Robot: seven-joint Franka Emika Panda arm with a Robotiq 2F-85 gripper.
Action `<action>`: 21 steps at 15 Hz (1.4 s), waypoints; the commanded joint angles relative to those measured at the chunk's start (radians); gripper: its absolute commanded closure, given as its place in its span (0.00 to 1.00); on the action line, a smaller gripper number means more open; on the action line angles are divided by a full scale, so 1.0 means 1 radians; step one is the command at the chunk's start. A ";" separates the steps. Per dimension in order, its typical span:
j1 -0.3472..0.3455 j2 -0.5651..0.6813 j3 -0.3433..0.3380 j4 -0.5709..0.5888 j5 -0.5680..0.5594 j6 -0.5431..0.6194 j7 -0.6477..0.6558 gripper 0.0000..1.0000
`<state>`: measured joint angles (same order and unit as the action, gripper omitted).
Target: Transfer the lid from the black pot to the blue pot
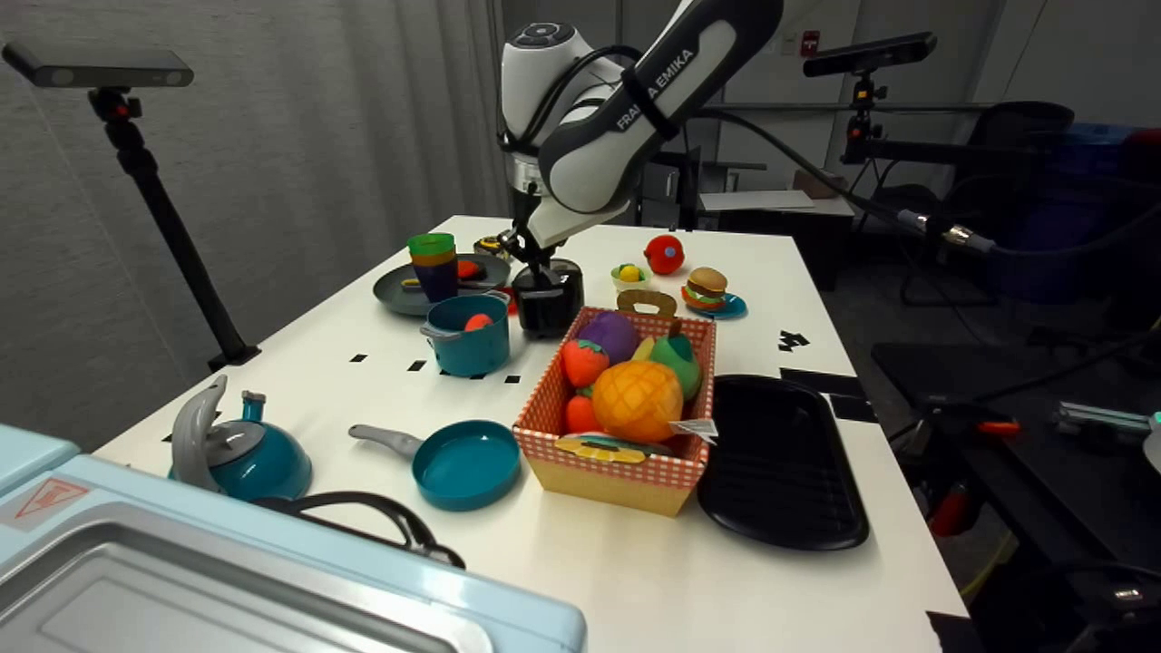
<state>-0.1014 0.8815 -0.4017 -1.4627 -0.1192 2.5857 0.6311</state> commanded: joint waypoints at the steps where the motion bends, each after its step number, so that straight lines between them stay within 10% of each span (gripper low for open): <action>1: -0.024 0.014 0.013 0.085 0.040 -0.036 -0.009 0.96; 21: 0.089 0.109 0.074 0.226 0.067 -0.045 0.153 0.96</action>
<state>-0.0155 0.9331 -0.3212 -1.3260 -0.0681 2.5809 0.7517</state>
